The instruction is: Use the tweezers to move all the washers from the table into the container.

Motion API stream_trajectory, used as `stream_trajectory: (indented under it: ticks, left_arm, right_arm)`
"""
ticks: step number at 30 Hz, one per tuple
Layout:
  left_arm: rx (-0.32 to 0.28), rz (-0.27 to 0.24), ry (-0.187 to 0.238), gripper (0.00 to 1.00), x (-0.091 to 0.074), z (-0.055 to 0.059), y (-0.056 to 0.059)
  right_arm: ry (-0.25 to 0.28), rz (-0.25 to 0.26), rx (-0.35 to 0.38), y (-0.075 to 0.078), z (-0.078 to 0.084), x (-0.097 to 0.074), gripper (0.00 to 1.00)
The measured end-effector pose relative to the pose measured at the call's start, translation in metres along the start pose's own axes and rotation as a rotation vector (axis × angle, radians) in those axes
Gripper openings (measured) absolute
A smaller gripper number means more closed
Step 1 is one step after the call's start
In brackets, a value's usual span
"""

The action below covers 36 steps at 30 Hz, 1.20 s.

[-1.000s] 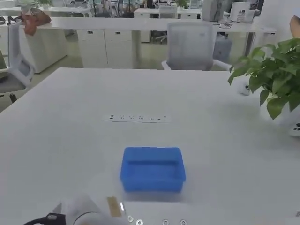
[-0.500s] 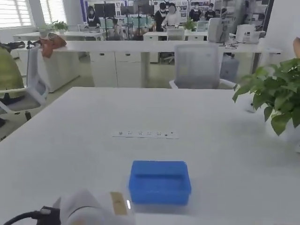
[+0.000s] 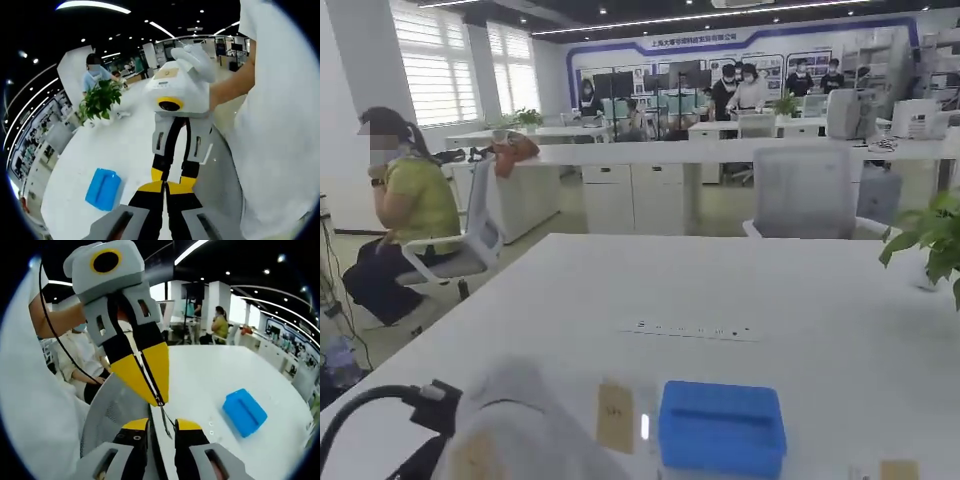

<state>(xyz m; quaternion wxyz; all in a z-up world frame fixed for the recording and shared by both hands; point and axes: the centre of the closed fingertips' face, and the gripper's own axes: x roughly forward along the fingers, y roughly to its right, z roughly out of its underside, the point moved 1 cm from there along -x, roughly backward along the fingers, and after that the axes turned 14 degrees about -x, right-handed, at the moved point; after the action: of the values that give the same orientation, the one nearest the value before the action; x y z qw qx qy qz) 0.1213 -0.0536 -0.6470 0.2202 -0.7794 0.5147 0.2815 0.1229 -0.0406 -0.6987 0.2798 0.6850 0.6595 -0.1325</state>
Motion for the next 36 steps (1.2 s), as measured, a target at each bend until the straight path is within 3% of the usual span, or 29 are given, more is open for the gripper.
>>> stream_trajectory:
  ticks: [6, 12, 15, 19, 21, 25, 26, 27, 29, 30, 32, 34, 36]
  left_arm:
    - [0.006, 0.033, 0.012, 0.00, -0.005, -0.004, 0.008]
    - [0.006, 0.034, 0.037, 0.00, -0.007, -0.004, 0.008]
    - [-0.010, 0.005, 0.070, 0.00, -0.007, -0.002, 0.003]
    - [-0.064, -0.043, 0.160, 0.00, -0.006, -0.004, -0.008]
    - [-0.102, -0.076, 0.201, 0.00, -0.006, -0.005, -0.015]
    - [-0.237, -0.118, 0.311, 0.01, -0.006, -0.007, -0.029]
    - [-0.286, -0.121, 0.319, 0.03, -0.005, -0.005, -0.031]
    - [-0.367, -0.138, 0.327, 0.06, -0.005, 0.000, -0.037]
    - [-0.456, -0.159, 0.354, 0.15, -0.005, 0.008, -0.043]
    - [-0.470, -0.166, 0.361, 0.18, -0.005, 0.010, -0.045]
    - [-0.528, -0.226, 0.398, 0.20, -0.008, 0.019, -0.053]
    - [-0.582, -0.267, 0.413, 0.25, -0.010, 0.033, -0.057]
    - [-0.654, -0.264, 0.423, 0.41, -0.009, 0.045, -0.056]
  right_arm:
    - [0.022, -0.027, -0.019, -0.008, -0.015, 0.001, 0.13]
    - [0.021, -0.013, 0.004, -0.001, -0.017, 0.004, 0.04]
    - [0.020, -0.015, 0.002, 0.003, -0.016, 0.007, 0.04]
    - [0.001, 0.003, -0.034, 0.011, -0.015, 0.009, 0.03]
    - [-0.004, 0.003, -0.034, 0.016, -0.015, 0.011, 0.02]
    - [-0.017, -0.002, -0.032, 0.028, -0.012, 0.015, 0.02]
    - [-0.022, -0.005, -0.030, 0.032, -0.010, 0.017, 0.02]
    - [-0.023, -0.006, -0.028, 0.035, -0.009, 0.018, 0.02]
    - [-0.015, -0.006, -0.002, 0.041, -0.008, 0.020, 0.01]
    - [-0.008, -0.002, 0.019, 0.044, -0.006, 0.023, 0.01]
    - [-0.005, 0.022, 0.035, 0.052, -0.003, 0.026, 0.01]
    - [-0.005, 0.059, 0.051, 0.062, -0.001, 0.029, 0.01]
    - [-0.007, 0.079, 0.064, 0.068, 0.001, 0.032, 0.01]
